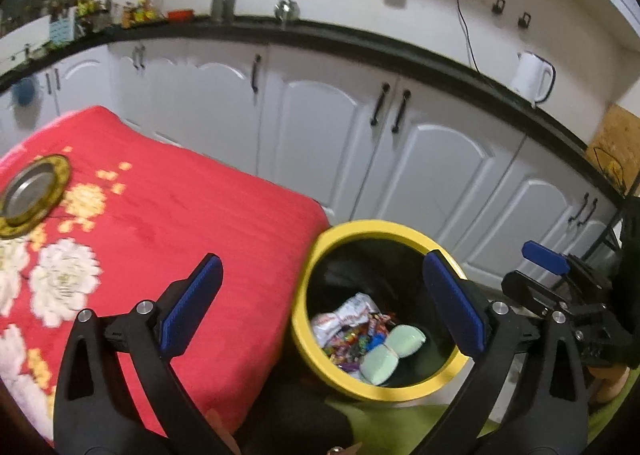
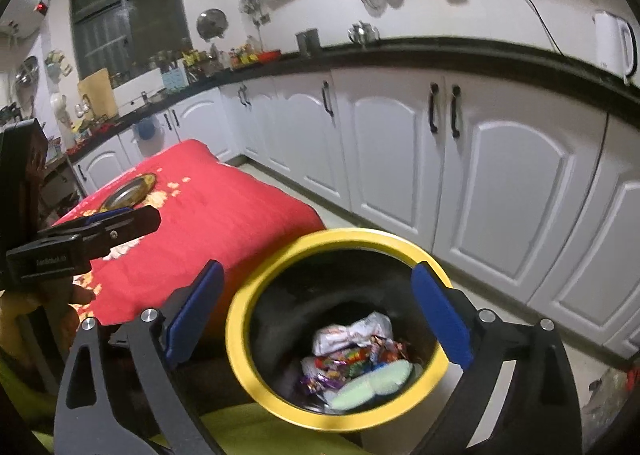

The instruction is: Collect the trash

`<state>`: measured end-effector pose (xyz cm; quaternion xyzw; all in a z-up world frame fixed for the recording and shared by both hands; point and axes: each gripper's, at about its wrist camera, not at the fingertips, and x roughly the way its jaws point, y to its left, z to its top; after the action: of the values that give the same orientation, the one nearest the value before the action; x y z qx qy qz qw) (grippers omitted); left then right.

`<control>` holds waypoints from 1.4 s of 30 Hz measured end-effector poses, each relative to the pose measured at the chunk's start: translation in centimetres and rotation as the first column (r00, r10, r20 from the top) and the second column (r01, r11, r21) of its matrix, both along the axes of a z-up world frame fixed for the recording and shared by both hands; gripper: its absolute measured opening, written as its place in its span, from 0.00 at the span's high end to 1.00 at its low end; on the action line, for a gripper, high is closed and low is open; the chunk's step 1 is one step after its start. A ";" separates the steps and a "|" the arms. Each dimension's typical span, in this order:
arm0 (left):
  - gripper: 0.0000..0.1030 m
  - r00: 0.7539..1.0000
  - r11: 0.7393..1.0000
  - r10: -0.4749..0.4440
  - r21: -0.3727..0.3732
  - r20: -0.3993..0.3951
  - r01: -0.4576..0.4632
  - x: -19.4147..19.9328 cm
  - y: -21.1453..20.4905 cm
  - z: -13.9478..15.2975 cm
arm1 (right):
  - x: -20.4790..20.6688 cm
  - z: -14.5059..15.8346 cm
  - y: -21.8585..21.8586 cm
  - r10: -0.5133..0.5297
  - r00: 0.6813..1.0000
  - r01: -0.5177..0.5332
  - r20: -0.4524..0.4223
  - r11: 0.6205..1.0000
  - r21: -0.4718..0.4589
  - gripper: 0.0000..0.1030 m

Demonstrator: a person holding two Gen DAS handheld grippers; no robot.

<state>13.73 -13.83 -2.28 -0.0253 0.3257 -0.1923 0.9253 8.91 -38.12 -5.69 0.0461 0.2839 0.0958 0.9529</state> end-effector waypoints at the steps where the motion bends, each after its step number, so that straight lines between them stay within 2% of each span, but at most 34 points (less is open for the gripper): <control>1: 0.11 1.000 1.000 0.011 0.001 0.011 -0.011 -0.3 0.5 0.4 | -0.2 0.4 0.7 0.010 1.000 -0.010 0.014 1.000 -0.005 0.07; 10: 0.11 0.982 0.989 0.146 0.003 0.116 -0.148 -4.3 5.5 3.3 | -2.7 2.4 5.5 0.074 0.992 -0.069 0.105 0.997 -0.045 0.06; 13: 0.11 0.971 0.983 0.185 -0.009 0.151 -0.186 -6.2 7.0 3.9 | -4.2 3.1 7.2 0.071 0.982 -0.061 0.174 0.996 -0.064 0.06; 21: 0.11 0.928 0.963 0.263 -0.013 0.263 -0.269 -11.8 10.1 4.6 | -7.9 3.6 8.8 -0.004 0.932 0.012 0.361 1.000 -0.022 0.06; 24: 0.11 0.917 0.959 0.274 -0.010 0.289 -0.283 -13.3 10.5 4.1 | -8.8 2.9 9.1 -0.010 0.915 0.014 0.404 1.000 -0.006 0.06; 27: 0.11 0.907 0.954 0.288 -0.013 0.307 -0.299 -14.5 10.4 2.9 | -9.5 2.1 9.6 0.006 0.890 0.014 0.457 0.999 -0.040 0.06; 32: 0.11 0.905 0.957 0.279 -0.023 0.321 -0.288 -15.1 10.2 1.7 | -9.2 1.4 9.4 -0.021 0.892 0.034 0.452 0.999 -0.021 0.06; 36: 0.11 0.890 0.958 0.275 -0.032 0.363 -0.284 -15.5 10.3 1.5 | -9.5 0.5 9.9 -0.024 0.890 0.046 0.456 0.998 -0.037 0.06; 42: 0.11 0.902 0.957 0.284 -0.037 0.325 -0.288 -14.9 10.6 1.1 | -8.6 -0.3 10.6 0.007 0.915 0.018 0.404 0.998 -0.058 0.06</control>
<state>-1.18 -3.22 -1.21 -0.0349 0.1617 -0.0540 0.9847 0.33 -27.51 -6.02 -0.0027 0.0836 0.0917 0.9923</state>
